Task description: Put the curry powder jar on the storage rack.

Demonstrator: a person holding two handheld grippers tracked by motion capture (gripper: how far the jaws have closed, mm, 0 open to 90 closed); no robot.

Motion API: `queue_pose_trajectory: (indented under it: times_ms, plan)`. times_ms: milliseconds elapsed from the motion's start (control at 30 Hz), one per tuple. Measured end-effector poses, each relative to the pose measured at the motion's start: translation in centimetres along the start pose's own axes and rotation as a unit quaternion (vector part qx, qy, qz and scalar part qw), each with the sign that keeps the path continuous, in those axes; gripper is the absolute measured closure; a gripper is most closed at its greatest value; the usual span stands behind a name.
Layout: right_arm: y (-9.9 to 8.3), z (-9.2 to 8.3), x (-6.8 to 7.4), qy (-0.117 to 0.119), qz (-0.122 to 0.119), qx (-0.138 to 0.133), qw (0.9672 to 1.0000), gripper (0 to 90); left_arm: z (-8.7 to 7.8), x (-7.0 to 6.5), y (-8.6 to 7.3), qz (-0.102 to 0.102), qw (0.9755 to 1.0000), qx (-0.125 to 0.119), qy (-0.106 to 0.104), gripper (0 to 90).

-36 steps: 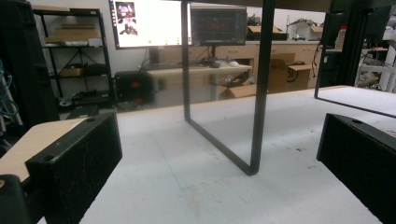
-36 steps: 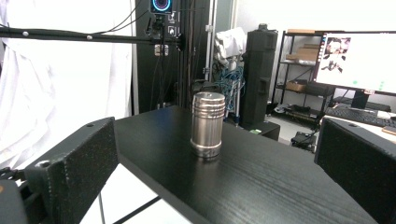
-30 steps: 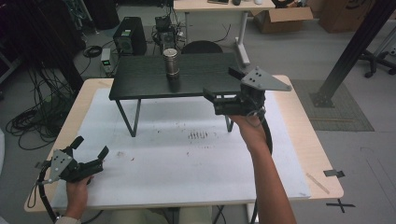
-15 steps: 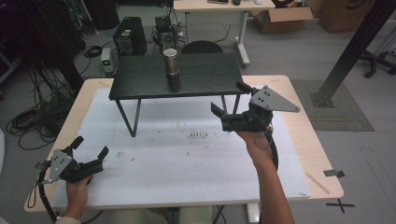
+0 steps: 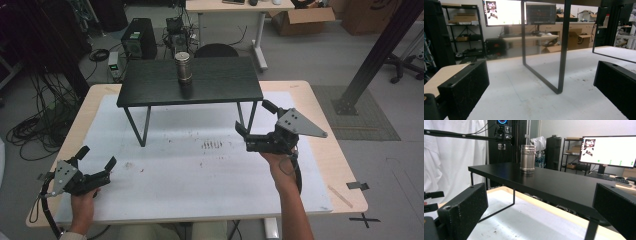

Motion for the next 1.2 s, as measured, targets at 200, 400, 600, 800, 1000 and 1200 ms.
queue_pose_trajectory:
  times_ms: [200,400,600,800,1000,1200]
  plan:
    - [-1.5,-0.7,-0.4,-0.016,0.002,0.0,0.9999,0.0,0.0,0.0,0.0,0.0,1.0,0.0,0.0,0.5]
    - [-3.4,-1.4,-0.9,-0.037,0.008,0.001,0.9993,0.0,0.0,0.0,0.0,0.0,1.0,0.0,0.0,0.4]
    - [-5.8,-2.3,-1.4,-0.063,0.018,0.003,0.9979,0.0,0.0,0.0,0.0,0.0,1.0,0.0,0.0,0.4]
    - [-7.7,-2.8,-1.6,-0.082,0.031,0.003,0.9962,0.0,0.0,0.0,0.0,0.0,1.0,0.0,0.0,0.4]
    - [-9.1,-3.1,-1.8,-0.094,0.034,0.011,0.9949,0.0,0.0,0.0,0.0,0.0,1.0,0.0,0.0,0.5]
    - [-10.3,-3.4,-2.0,-0.102,0.035,0.018,0.994,0.0,0.0,0.0,0.0,0.0,1.0,0.0,0.0,0.4]
Point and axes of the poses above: each handheld gripper's, and its own axes: z roughly forward along the jaws, y roughly out of its top, x roughly to its left, the point moved 9 cm from there along z, roughly forward along the jaws, and after that the axes turned 4 degrees about -z, right-handed, at the moved point
